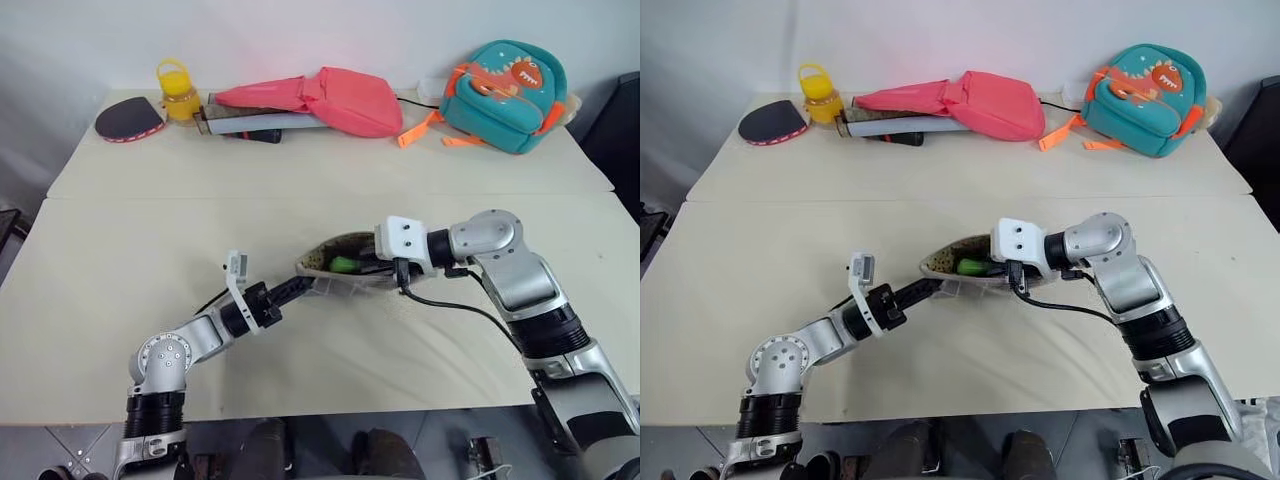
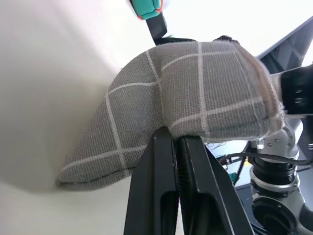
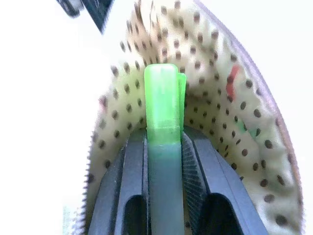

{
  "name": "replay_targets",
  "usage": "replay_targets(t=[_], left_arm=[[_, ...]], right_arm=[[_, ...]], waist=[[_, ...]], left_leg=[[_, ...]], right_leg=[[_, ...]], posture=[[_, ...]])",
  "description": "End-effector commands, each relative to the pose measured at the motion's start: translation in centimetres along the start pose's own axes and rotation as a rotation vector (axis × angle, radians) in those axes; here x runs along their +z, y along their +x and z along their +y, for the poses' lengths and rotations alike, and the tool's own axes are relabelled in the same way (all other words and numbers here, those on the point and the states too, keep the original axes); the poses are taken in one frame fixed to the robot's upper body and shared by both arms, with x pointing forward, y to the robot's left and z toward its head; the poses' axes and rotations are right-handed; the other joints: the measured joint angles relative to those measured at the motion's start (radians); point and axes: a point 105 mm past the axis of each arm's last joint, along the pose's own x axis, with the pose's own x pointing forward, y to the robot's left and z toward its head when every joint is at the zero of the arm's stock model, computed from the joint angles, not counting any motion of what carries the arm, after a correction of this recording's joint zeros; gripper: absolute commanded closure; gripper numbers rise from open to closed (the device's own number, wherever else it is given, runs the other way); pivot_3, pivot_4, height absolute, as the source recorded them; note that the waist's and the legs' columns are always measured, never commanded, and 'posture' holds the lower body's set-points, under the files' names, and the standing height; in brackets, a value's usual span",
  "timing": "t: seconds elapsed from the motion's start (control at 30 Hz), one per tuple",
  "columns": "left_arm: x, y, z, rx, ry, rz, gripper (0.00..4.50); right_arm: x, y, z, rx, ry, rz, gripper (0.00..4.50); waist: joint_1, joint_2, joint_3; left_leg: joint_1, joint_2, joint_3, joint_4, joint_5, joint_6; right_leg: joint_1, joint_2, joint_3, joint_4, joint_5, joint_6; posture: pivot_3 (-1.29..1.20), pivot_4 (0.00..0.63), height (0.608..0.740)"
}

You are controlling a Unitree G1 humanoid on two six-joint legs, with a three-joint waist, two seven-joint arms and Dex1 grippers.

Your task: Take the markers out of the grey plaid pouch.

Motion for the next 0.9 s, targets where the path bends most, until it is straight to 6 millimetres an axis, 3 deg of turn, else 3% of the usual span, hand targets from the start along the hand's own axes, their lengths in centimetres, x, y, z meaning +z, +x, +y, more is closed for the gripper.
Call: replay_targets(t=[0.03,0.13,0.2,0.37,0.43,0.5,0.53,0.73,0.8,0.9], left_arm=[[0.6,0.2,-0.4,-0.008,0.034,-0.01,4.5],[0.4,0.3,-0.5,-0.01,0.044,0.005,4.5],[0.4,0.3,-0.5,-0.011,0.045,0.007,4.5],[0.2,0.0,-0.3,-0.006,0.047,0.012,4.5],[0.1,0.1,-0.3,-0.009,0.048,0.012,4.5],[0.2,0.1,-0.4,-0.013,0.048,0.011,4.5],[0.2,0.2,-0.5,-0.016,0.049,0.011,4.5],[0.3,0.1,-0.9,-0.028,0.057,0.017,4.5],[0.4,0.0,-1.1,-0.031,0.063,0.022,4.5],[0.6,0.0,-1.2,-0.033,0.067,0.023,4.5]], right_arm=[[5.0,-1.2,-1.1,-0.076,-0.006,-0.229,3.93],[7.8,-3.0,-2.9,-0.156,-0.004,-0.337,3.93],[8.7,-4.7,-4.5,-0.227,-0.017,-0.351,3.93],[8.5,-7.8,-8.1,-0.42,-0.006,-0.331,3.93],[6.0,-8.8,-10.0,-0.55,-0.081,-0.165,3.93],[1.1,-8.9,-10.1,-0.557,-0.223,0.14,3.93],[-0.8,-9.1,-10.1,-0.569,-0.233,0.211,3.93],[-8.5,-9.6,-8.7,-0.572,-0.185,0.414,3.93],[-10.2,-9.9,-8.0,-0.56,-0.17,0.471,3.93],[-10.7,-9.9,-8.0,-0.572,-0.119,0.445,3.93]], waist=[[0.0,0.0,0.0],[0.001,0.0,0.0],[0.002,0.0,0.0],[0.002,0.0,0.0],[0.001,0.0,0.0],[0.003,0.0,0.0],[0.003,0.0,0.0],[-0.004,0.001,0.001],[-0.003,0.001,0.001],[-0.003,0.002,0.001]], left_leg=[[0.0,0.0,0.0,0.0,0.0,0.0],[0.0,0.0,0.0,0.0,0.0,0.0],[0.0,0.0,0.0,0.0,0.0,0.0],[0.0,-0.001,0.0,-0.001,0.0,0.0],[0.0,0.0,0.0,-0.001,0.0,0.0],[0.0,-0.001,0.001,-0.001,0.0,0.0],[0.0,-0.001,0.001,-0.001,0.0,0.0],[0.0,0.0,0.002,-0.002,0.0,0.0],[0.0,0.0,0.002,-0.001,0.0,0.0],[-0.001,0.0,0.002,-0.001,0.0,0.0]], right_leg=[[0.0,0.0,0.0,0.0,0.0,0.0],[0.0,0.0,0.0,0.001,0.0,0.0],[0.0,0.0,0.0,0.001,0.0,0.0],[0.0,-0.001,0.0,0.0,0.0,0.0],[0.0,0.0,0.0,0.0,0.0,0.0],[-0.001,-0.001,0.0,0.0,0.0,0.0],[-0.001,-0.001,0.0,0.0,0.0,0.0],[-0.001,0.001,0.0,0.001,0.0,0.0],[-0.001,0.001,0.0,0.001,0.0,0.0],[0.0,0.001,0.0,0.001,0.0,0.0]], posture=[[0.0,0.15,0.74],[0.0,0.15,0.74],[0.0,0.15,0.74],[0.0,0.15,0.74],[0.0,0.15,0.74],[0.0,0.15,0.74],[0.0,0.15,0.74],[0.0,0.15,0.74],[0.0,0.15,0.74],[0.0,0.15,0.74]])
